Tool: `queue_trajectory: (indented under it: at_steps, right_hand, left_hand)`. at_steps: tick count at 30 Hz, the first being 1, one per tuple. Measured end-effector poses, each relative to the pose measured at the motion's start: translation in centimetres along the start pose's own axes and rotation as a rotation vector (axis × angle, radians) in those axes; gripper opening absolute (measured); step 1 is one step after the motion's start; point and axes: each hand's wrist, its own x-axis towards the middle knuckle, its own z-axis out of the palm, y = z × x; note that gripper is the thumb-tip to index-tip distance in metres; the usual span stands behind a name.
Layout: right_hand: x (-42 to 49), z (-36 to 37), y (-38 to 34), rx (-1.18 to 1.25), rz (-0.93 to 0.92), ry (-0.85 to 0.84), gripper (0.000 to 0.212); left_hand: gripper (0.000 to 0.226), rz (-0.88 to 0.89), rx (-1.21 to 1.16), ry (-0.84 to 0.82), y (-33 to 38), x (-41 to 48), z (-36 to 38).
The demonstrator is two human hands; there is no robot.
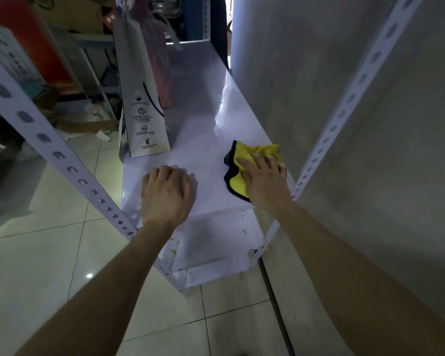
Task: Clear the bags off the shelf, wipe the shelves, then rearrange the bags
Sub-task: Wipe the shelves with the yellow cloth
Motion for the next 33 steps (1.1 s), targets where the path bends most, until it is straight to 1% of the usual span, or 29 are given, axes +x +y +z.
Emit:
queue_trajectory:
  at_steps: [3, 7, 12, 15, 18, 23, 27, 29, 30, 32, 33]
  right_hand:
    - [1.5, 0.0, 0.2, -0.022, 0.046, -0.044, 0.04]
    - [8.4, 0.8, -0.3, -0.033, 0.119, -0.133, 0.043]
    - [16.4, 2.2, -1.6, -0.033, 0.108, -0.195, 0.046]
    - [17.6, 2.6, -2.2, -0.051, 0.11, -0.241, 0.048]
    - [15.3, 2.0, -1.9, -0.059, 0.073, -0.195, 0.047]
    - [6.0, 0.2, -0.9, -0.046, 0.018, -0.106, 0.044]
    - [0.0, -0.3, 0.2, -0.066, -0.033, -0.037, 0.042]
    - [-0.9, -0.4, 0.3, -0.077, -0.049, -0.03, 0.042]
    - [-1.0, -0.4, 0.4, -0.081, -0.055, -0.036, 0.042]
    - [-1.0, -0.5, 0.3, -0.098, -0.062, -0.039, 0.042]
    - [-0.9, -0.6, 0.2, -0.097, -0.063, -0.038, 0.042]
  left_hand:
    - [0.039, -0.004, 0.001, 0.025, 0.0, 0.1, 0.4]
    - [0.038, 0.011, -0.015, 0.093, -0.1, -0.1, 0.7]
    - [0.044, 0.019, -0.02, 0.116, -0.5, 0.1, 1.1]
    - [0.042, 0.019, -0.037, 0.126, -1.0, 0.0, 1.5]
    - [0.04, 0.009, -0.042, 0.101, -1.4, 0.1, 1.6]
    - [0.04, -0.027, -0.047, 0.065, -0.9, 0.3, 1.3]
    - [0.041, -0.045, -0.08, 0.084, -0.7, 0.1, 0.8]
    - [0.041, -0.022, -0.127, 0.105, -0.5, 0.0, 0.0]
    - [0.038, 0.003, -0.159, 0.122, -0.3, -0.3, -0.4]
    - [0.026, 0.054, -0.212, 0.202, -0.3, -1.2, -1.5]
    - [0.025, 0.057, -0.232, 0.264, -0.5, -2.0, -2.3]
